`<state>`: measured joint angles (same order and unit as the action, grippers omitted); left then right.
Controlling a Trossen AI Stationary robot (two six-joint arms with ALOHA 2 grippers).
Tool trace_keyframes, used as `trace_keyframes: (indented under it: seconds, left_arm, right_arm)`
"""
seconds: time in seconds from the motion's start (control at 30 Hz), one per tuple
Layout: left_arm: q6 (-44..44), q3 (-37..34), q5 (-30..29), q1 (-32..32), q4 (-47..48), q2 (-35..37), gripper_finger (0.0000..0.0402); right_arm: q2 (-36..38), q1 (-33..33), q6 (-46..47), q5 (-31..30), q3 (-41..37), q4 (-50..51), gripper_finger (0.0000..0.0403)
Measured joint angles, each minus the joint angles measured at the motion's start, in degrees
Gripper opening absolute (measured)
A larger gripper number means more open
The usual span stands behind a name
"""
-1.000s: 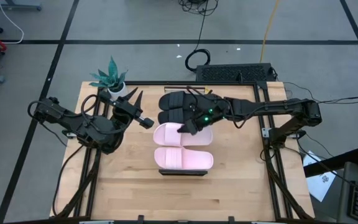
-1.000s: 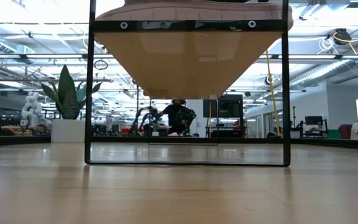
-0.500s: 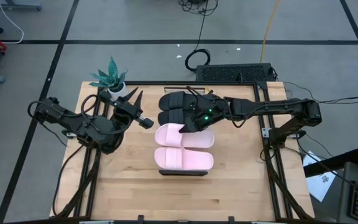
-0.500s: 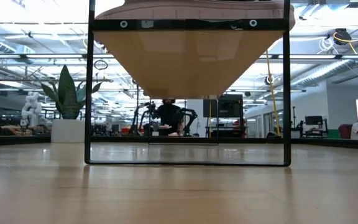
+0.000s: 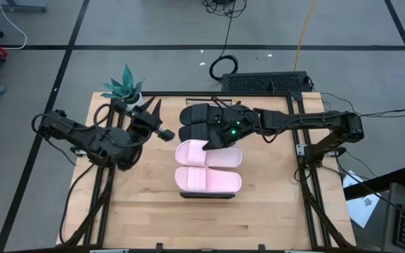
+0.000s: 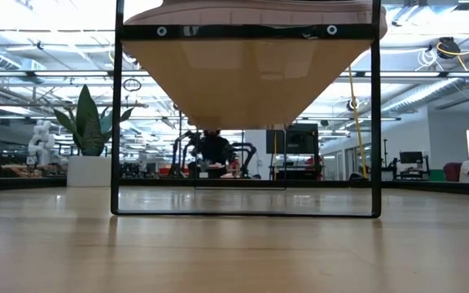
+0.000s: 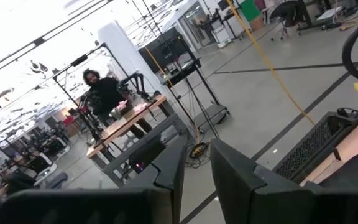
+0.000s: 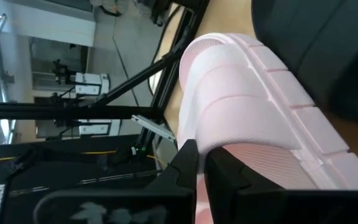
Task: Pick and place slides into the shelf
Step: Adjust the white slides on the shelf
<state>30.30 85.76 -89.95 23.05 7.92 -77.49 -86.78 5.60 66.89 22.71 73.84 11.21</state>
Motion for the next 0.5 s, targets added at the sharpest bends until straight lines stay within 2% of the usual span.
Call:
trace_keyframes:
  seconds: [0.13, 0.5]
  left_arm:
    - [-0.2, 0.0, 0.0, -0.3, 0.0, 0.0, 0.0081]
    - [-0.8, 0.0, 0.0, -0.2, -0.3, 0.0, 0.0081]
  right_arm:
    - [0.0, 1.5, -0.1, 1.7, 0.0, -0.4, 0.0003]
    - [0.4, 5.7, 1.5, 11.3, -0.1, -5.7, 0.0001]
